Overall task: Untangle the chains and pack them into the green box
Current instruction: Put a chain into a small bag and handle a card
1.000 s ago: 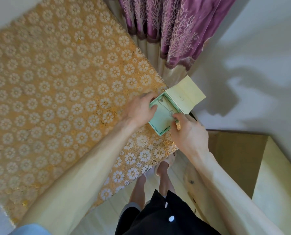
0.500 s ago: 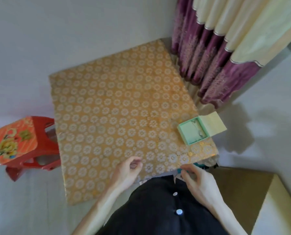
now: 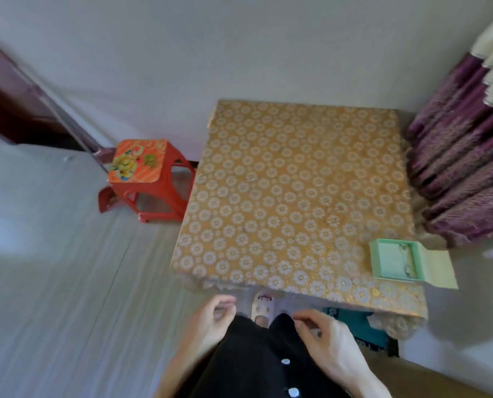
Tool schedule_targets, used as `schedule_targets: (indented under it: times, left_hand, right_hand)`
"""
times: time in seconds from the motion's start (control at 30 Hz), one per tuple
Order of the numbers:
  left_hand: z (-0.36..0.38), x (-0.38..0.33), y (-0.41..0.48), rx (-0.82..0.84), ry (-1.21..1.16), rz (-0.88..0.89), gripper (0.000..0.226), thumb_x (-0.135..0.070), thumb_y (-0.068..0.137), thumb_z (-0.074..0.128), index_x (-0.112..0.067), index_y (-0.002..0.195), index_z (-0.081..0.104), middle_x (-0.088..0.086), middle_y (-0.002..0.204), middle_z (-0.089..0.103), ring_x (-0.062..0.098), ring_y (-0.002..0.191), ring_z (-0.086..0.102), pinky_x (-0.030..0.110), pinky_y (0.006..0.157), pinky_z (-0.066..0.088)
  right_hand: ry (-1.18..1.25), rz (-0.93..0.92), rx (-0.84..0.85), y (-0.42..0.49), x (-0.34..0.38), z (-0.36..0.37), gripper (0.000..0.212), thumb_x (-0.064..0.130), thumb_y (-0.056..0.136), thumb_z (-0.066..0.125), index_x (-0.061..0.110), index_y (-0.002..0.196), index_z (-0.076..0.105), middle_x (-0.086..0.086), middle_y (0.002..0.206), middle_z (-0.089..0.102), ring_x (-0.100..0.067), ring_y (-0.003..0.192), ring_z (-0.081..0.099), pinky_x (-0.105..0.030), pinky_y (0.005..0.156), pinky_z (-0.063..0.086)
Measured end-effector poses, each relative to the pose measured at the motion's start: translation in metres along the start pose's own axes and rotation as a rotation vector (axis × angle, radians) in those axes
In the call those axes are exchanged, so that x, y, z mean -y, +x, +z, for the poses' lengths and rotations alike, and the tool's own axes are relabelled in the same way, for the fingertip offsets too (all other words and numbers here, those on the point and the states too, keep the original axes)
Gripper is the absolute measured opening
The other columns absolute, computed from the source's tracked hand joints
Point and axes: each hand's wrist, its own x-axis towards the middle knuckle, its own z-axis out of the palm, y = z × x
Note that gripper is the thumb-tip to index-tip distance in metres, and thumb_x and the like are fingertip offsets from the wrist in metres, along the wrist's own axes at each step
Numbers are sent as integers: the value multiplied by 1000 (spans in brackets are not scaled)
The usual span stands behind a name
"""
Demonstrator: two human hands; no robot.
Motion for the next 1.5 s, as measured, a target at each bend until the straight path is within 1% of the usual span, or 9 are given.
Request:
schedule_targets:
  times: [0.23, 0.33, 0.47, 0.67, 0.77, 0.87, 0.97, 1.27, 1.5]
  left_hand:
    - [-20, 54, -64, -98, -166, -117, 9, -32, 97, 65, -34, 104, 70, -18, 104, 72, -13, 93, 64, 8, 80, 45]
    - [-43, 80, -74, -125, -166, -129, 10, -36, 97, 63, -38, 106, 69, -21, 106, 71, -15, 94, 62, 7, 79, 44]
    - [-80, 111, -75, -130, -192, -137, 9, -36, 95, 66, -41, 102, 69, -17, 107, 73, -1, 99, 69, 12, 84, 47]
    - [-165, 147, -43, 14, -55, -16, 11, -36, 97, 63, -40, 107, 66, -21, 108, 69, -18, 93, 61, 2, 76, 44]
    - [-219, 155, -17, 71, 63, 46, 12, -37, 99, 59, -42, 110, 62, -25, 111, 66, -16, 93, 62, 1, 75, 43]
    - [-270, 157, 5, 88, 132, 91, 14, -38, 99, 59, -40, 113, 62, -26, 110, 65, -13, 94, 62, 1, 75, 43]
    - [-306, 160, 32, 102, 162, 113, 16, -41, 100, 57, -42, 115, 60, -28, 112, 63, -11, 97, 62, 2, 77, 44]
    - [-348, 135, 124, 174, 165, 21, 16, -41, 100, 56, -40, 116, 60, -28, 114, 61, -11, 100, 59, 0, 71, 39]
    - [-374, 68, 209, 266, 218, 68, 21, -40, 100, 57, -37, 120, 61, -27, 111, 64, -10, 102, 61, 3, 78, 42]
  right_hand:
    - [-181, -84, 115, 3, 27, 29, 20, 36, 100, 56, 38, 116, 67, 28, 109, 65, 12, 100, 58, 1, 74, 41]
    - [-167, -82, 108, 2, 47, 52, 19, 36, 99, 57, 37, 114, 68, 27, 104, 66, 13, 94, 60, -4, 78, 45]
    - [-136, -50, 120, -1, 80, 96, 16, 39, 99, 57, 41, 112, 67, 25, 105, 67, 14, 93, 61, -10, 79, 49]
    - [-5, 51, 49, -2, 139, 177, 13, 38, 99, 58, 41, 106, 68, 24, 98, 70, 13, 90, 63, -6, 75, 48]
    - [102, 134, -8, 0, 170, 212, 11, 38, 97, 61, 45, 99, 68, 23, 97, 72, 12, 89, 64, -9, 78, 51]
    - [180, 187, -57, 1, 200, 243, 12, 34, 95, 64, 44, 95, 70, 22, 90, 73, 15, 83, 63, -4, 67, 47]
    - [179, 223, -55, 12, 223, 263, 13, 36, 93, 64, 48, 95, 70, 18, 87, 73, 13, 82, 64, -3, 67, 44]
    - [166, 247, -61, 125, 268, 244, 11, 36, 99, 57, 44, 100, 65, 24, 98, 70, 12, 89, 62, -5, 69, 45]
    - [213, 191, -172, 210, 313, 201, 14, 31, 99, 59, 42, 105, 66, 28, 98, 68, 12, 91, 64, -2, 72, 46]
